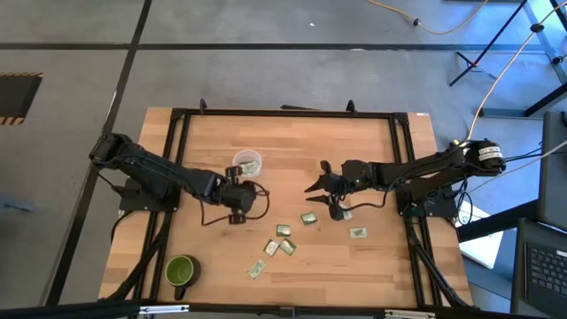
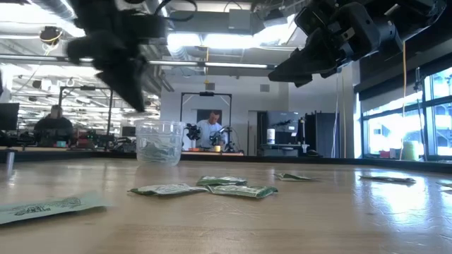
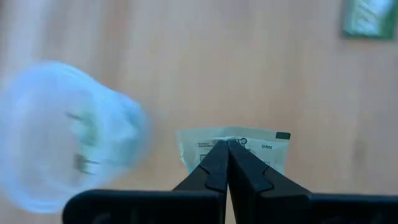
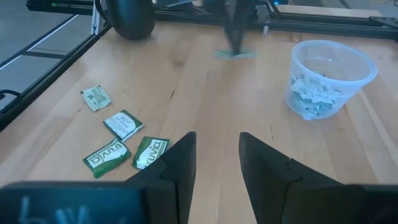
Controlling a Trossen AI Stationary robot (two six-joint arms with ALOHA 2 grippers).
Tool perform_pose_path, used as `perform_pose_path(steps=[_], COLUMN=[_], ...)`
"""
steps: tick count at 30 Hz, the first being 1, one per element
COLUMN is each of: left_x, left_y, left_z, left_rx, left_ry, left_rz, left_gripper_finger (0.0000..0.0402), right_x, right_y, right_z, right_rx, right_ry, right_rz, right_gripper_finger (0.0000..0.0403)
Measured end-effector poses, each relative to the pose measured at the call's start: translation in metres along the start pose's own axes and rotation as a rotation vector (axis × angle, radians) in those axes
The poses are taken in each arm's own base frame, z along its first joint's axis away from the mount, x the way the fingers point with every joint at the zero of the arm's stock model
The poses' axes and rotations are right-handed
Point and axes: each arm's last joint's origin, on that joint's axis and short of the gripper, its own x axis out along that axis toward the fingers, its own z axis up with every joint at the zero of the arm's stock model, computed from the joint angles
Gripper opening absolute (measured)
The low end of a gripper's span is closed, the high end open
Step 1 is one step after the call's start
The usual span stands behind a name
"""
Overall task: Pick and place Stevia / Truvia into bins
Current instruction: Put the light green stevia packet into the transparent container, then put the green stevia packet into the transparent container
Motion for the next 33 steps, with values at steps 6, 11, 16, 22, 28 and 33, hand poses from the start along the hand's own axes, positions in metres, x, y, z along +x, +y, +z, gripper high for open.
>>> perform_pose_path(steps=[6,11,16,22,28,33], left_x=[0.002,0.011,0.027,0.045,0.042,0.021], left_y=[0.035,0.068,0.085,0.09,0.091,0.091], left_z=[0.016,0.017,0.016,0.014,0.014,0.017], left_rx=[-0.124,-0.271,-0.323,-0.329,-0.297,-0.308], left_ry=[-0.058,-0.033,0.043,0.116,0.112,0.027], left_rz=[0.26,0.355,0.305,0.265,0.263,0.269], left_gripper_finger=[0.0001,0.0003,0.0001,0.0005,0.0023,0.0047], right_x=[0.0,0.0,0.0,0.0,0.0,0.0], right_y=[0.0,0.0,0.0,0.0,0.0,0.0], right_z=[0.0,0.0,0.0,0.0,0.0,0.0], right_rx=[0.001,0.001,0.001,0.0,0.0,-0.001], right_ry=[0.0,0.0,0.0,0.0,0.001,0.0], right_rz=[0.0,0.0,0.0,0.0,0.001,0.002], right_gripper_finger=[0.0125,0.0125,0.0125,0.0125,0.0125,0.0125])
